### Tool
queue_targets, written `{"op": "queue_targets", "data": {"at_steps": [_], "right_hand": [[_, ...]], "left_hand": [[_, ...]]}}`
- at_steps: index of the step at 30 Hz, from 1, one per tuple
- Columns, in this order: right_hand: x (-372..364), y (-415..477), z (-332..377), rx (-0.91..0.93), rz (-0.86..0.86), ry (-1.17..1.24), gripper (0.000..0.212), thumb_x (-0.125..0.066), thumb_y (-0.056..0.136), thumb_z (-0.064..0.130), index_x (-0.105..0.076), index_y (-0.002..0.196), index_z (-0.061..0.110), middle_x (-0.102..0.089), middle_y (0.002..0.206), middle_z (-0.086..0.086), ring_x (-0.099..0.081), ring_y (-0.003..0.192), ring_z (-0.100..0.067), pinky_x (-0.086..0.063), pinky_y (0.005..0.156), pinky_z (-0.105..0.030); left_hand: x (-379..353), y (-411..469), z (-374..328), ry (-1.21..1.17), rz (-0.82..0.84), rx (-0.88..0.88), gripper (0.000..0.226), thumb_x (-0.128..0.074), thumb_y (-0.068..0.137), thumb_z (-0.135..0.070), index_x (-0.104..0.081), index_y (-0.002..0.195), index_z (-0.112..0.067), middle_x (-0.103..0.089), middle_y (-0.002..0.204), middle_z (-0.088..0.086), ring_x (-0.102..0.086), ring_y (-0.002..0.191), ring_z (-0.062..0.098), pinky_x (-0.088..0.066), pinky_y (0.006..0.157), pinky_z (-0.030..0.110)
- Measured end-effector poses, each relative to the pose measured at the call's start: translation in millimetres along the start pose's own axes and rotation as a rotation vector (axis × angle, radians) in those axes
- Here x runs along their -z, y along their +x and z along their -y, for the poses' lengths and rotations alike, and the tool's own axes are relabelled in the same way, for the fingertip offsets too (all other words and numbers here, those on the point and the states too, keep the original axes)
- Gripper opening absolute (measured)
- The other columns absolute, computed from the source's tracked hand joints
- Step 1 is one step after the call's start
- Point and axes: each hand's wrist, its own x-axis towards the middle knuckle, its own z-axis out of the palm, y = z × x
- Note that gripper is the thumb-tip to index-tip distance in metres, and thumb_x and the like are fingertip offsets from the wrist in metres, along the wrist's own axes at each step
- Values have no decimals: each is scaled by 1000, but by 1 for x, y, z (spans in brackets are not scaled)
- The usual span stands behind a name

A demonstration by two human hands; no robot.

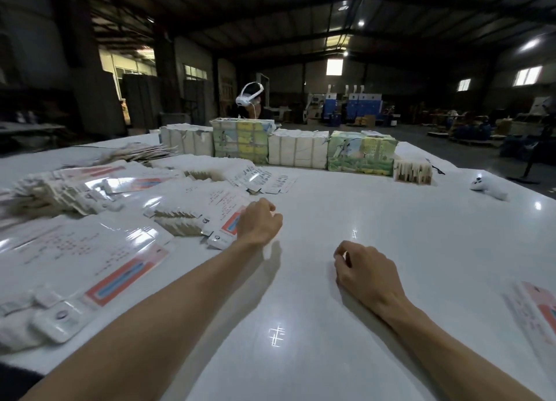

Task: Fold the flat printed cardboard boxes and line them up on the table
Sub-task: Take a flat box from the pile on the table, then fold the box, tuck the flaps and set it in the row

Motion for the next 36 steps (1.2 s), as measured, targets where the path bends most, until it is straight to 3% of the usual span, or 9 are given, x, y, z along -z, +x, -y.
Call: {"op": "queue_targets", "data": {"at_steps": [3, 7, 10, 16, 20, 24, 29, 33, 36], "right_hand": [[-2, 1, -3, 0, 1, 47, 16, -51, 99, 29, -67, 96, 29, -66, 74, 10, -62, 72, -15, -46, 66, -32], [-3, 4, -6, 4, 23, 92, 17, -51, 97, 28, -67, 93, 28, -65, 74, 9, -61, 72, -14, -51, 69, -32], [-4, 7, -7, 15, 29, 104, 17, -50, 96, 27, -66, 92, 26, -64, 73, 8, -60, 71, -14, -49, 68, -31], [-4, 7, -8, 15, 47, 137, 17, -51, 97, 27, -67, 93, 27, -63, 72, 9, -56, 66, -11, -44, 63, -29], [-4, 7, -7, 11, 47, 142, 16, -52, 97, 27, -68, 96, 29, -64, 73, 10, -56, 66, -11, -40, 62, -28], [-5, 8, -7, 4, 59, 152, 18, -52, 98, 27, -69, 97, 30, -64, 74, 10, -59, 69, -11, -39, 61, -24], [-5, 10, -8, -10, 64, 167, 19, -53, 98, 27, -71, 99, 30, -65, 76, 13, -60, 72, -9, -40, 62, -24], [-1, 13, -9, -57, -42, 416, 20, -55, 98, 18, -74, 96, 27, -67, 72, 15, -64, 66, -1, -46, 64, -25], [6, 16, -15, -90, -231, 631, 18, -57, 102, 11, -74, 103, 16, -68, 76, 6, -63, 66, -9, -51, 66, -25]], "left_hand": [[14, 32, 23, 301, -40, 85, 47, -56, 99, -41, -58, 134, -10, -53, 141, 15, -46, 131, 37, -43, 105, 46], [28, 58, 52, 542, 19, 187, 75, -61, 93, -66, -52, 136, -5, -49, 142, 20, -45, 130, 40, -42, 104, 45], [37, 67, 63, 577, 59, 202, 78, -74, 85, -66, -56, 131, -6, -60, 130, 19, -57, 121, 38, -48, 94, 40], [52, 73, 66, 578, 173, 182, 83, -73, 83, -71, -55, 137, -11, -66, 125, 9, -62, 116, 29, -52, 94, 37], [60, 76, 67, 459, 195, 200, 77, -81, 82, -62, -49, 129, -9, -67, 121, 9, -64, 107, 27, -52, 82, 35], [69, 77, 67, 341, 156, 128, 52, -81, 85, -52, -64, 118, -16, -73, 94, 4, -73, 82, 21, -60, 73, 33], [76, 63, 30, -54, 118, 82, 41, -78, 92, -42, -70, 110, -7, -74, 90, 8, -74, 75, 23, -56, 59, 31], [71, 16, -22, -602, 468, 165, 31, -67, 101, -26, -62, 123, -4, -81, 92, 7, -77, 66, 18, -57, 51, 27], [55, -28, -48, -869, 784, 216, 30, -59, 104, -21, -55, 130, -7, -81, 89, 7, -76, 63, 17, -58, 50, 26]]}}
